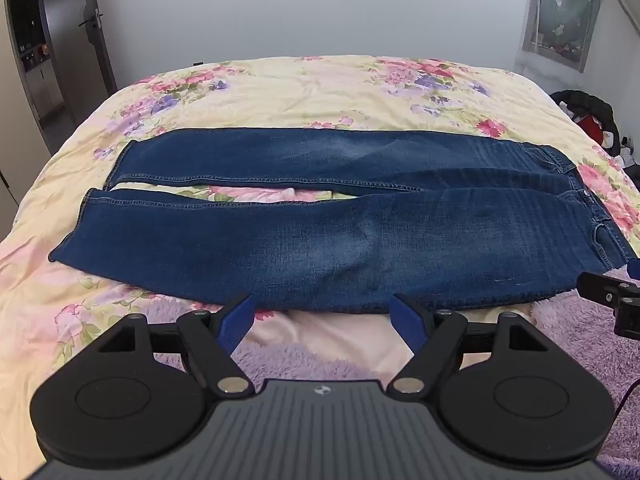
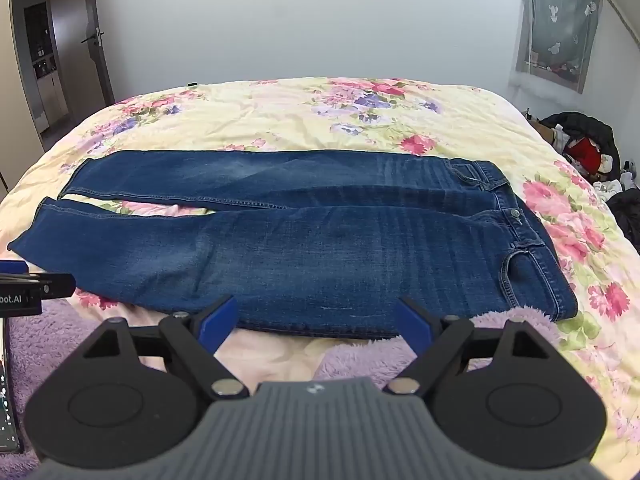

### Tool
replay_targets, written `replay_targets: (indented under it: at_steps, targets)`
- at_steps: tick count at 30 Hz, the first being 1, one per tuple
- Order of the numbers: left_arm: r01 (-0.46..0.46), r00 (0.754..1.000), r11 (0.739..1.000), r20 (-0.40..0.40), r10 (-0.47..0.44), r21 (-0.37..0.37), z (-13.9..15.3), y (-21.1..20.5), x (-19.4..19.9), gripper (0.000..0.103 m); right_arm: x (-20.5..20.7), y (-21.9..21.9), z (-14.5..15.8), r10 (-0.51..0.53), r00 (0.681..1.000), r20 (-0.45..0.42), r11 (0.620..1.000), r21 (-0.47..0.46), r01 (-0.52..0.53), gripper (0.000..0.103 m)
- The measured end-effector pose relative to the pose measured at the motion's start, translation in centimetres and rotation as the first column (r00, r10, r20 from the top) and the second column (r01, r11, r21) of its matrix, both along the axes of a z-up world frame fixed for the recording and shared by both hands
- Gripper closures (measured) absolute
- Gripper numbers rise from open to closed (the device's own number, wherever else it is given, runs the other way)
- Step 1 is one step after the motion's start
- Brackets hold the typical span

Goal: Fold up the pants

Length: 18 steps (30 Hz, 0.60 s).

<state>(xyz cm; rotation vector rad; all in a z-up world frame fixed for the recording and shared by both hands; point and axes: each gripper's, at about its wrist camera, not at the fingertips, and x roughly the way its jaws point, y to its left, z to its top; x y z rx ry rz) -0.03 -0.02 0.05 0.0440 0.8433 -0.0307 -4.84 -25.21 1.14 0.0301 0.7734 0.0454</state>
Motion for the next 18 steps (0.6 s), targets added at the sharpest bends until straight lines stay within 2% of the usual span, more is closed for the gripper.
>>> replay_targets:
  at_steps: [18]
  targets:
    - [0.000, 1.000, 1.000, -0.007, 0.000, 0.000, -0.04, 0.01, -0.03, 0.013, -0.12, 0.14, 0.13, 0.000, 1.000, 0.000, 1.000, 0.002, 0.000, 0.021]
